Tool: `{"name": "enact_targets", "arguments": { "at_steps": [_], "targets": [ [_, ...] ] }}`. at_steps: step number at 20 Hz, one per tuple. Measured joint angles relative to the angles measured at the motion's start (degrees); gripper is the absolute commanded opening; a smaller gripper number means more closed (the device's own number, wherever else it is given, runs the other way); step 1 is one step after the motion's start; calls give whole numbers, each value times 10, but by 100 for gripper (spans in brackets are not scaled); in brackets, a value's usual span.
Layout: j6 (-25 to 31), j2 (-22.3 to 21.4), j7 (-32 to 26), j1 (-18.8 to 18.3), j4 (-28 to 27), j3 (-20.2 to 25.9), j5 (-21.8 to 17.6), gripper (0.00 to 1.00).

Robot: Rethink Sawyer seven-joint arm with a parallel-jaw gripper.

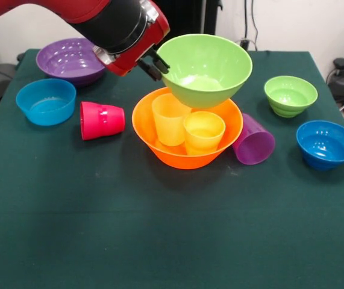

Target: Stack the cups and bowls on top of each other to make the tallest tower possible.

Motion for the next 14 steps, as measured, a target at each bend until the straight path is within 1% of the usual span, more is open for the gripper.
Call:
{"name": "enact_targets", "arguments": {
  "at_steps": [14],
  "targets": [
    [2, 0, 0, 0, -42, 0, -4, 0]
  ]
}}
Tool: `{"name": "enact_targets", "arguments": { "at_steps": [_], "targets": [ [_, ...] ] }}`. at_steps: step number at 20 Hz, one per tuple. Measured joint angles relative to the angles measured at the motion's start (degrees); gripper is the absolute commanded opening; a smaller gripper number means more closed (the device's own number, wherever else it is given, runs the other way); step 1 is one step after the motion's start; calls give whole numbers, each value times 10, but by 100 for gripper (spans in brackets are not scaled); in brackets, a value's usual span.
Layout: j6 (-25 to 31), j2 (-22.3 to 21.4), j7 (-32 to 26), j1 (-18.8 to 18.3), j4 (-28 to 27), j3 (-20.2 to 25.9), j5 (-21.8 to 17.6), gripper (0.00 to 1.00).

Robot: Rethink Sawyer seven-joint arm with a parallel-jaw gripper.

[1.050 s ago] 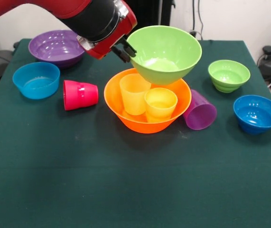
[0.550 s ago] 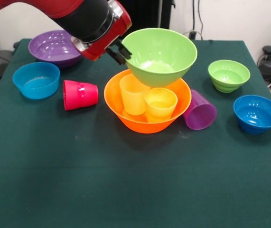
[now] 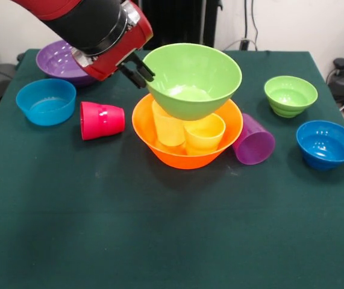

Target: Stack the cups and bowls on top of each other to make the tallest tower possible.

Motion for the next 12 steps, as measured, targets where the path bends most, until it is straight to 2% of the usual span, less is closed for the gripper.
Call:
{"name": "enact_targets", "arguments": {
  "at_steps": [12],
  "targets": [
    [0, 11, 0, 0, -2, 0, -4, 0]
  ]
}}
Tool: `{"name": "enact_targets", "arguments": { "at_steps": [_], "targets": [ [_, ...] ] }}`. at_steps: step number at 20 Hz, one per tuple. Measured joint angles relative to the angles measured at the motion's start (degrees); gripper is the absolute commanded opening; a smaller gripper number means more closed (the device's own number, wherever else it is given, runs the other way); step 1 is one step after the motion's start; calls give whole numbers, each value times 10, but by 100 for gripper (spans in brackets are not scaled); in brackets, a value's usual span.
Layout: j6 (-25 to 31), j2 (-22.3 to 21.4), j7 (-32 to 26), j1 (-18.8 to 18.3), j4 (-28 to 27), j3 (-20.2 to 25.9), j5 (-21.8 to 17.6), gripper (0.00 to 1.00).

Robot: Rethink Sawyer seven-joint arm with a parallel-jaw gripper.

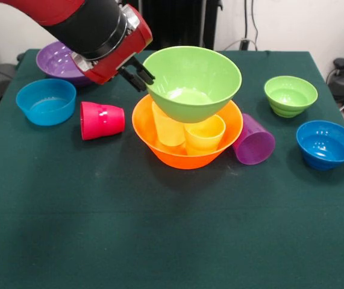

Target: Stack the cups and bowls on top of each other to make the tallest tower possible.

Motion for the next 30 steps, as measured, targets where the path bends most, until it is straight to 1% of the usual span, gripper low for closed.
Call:
{"name": "enact_targets", "arguments": {
  "at_steps": [14, 21, 30],
  "targets": [
    [0, 45, 0, 0, 0, 0, -11, 0],
    [0, 50, 0, 0, 0, 0, -27, 0],
    [0, 50, 0, -2, 0, 0, -31, 0]
  ]
}}
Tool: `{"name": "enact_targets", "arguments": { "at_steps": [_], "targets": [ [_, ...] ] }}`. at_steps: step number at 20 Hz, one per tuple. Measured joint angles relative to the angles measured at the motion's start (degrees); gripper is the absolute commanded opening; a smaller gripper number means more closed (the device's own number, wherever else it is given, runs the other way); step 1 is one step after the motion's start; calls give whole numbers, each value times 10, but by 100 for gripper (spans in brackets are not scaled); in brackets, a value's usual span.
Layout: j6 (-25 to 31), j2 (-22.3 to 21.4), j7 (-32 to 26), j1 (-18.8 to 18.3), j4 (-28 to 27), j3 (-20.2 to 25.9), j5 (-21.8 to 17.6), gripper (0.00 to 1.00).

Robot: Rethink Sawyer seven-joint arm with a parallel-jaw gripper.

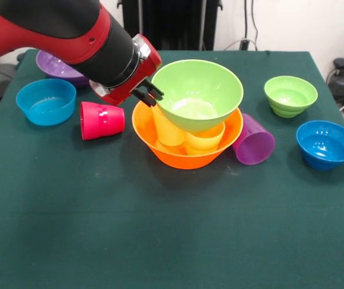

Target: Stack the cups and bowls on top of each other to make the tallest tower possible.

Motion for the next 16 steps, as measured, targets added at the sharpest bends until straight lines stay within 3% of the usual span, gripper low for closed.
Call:
{"name": "enact_targets", "arguments": {
  "at_steps": [16],
  "targets": [
    [0, 6, -12, -18, 0, 1, -5, 0]
  ]
}}
